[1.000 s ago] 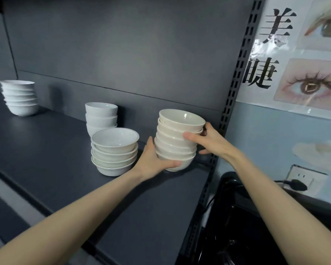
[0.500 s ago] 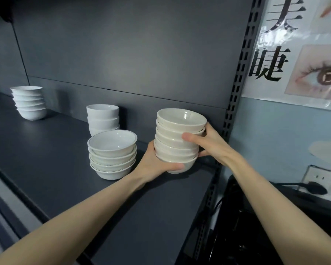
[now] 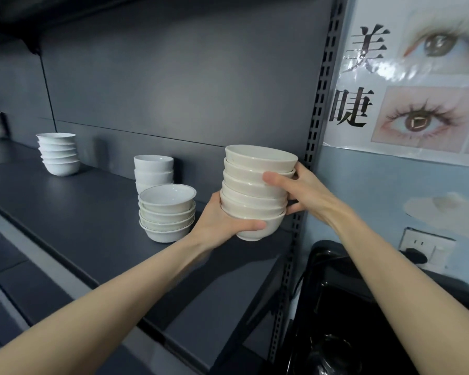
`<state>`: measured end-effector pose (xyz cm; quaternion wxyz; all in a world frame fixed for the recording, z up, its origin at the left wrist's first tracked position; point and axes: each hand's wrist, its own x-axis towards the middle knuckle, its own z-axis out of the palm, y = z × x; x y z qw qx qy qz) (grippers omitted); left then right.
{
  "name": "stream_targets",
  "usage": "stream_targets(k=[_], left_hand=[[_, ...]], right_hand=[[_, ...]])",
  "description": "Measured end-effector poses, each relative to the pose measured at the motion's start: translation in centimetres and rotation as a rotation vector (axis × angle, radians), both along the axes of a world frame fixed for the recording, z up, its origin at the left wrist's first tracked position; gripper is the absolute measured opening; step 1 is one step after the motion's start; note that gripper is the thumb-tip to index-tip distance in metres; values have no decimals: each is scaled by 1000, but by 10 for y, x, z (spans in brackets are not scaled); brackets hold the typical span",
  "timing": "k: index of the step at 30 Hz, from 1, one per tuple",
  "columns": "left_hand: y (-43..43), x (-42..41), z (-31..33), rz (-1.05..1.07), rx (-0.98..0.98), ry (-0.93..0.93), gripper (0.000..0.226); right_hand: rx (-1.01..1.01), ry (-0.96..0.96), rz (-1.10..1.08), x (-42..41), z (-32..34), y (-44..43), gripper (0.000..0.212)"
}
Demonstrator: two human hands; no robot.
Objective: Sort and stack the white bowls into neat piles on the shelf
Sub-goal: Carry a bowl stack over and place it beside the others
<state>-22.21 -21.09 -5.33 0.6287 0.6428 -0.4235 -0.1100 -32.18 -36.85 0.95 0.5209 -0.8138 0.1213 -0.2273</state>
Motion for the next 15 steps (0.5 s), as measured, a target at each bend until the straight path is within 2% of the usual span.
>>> stream_targets(k=[6, 11, 15], left_hand=[[34, -26, 31, 47, -43, -44, 49], [73, -28, 51, 99, -83, -54, 49], [116, -18, 61, 147, -104, -47, 47]], right_hand=[[-81, -48, 49, -27, 38, 39, 83], [-139, -103, 110, -21, 63, 78, 48], [-154, -114, 183, -2, 75, 115, 31]])
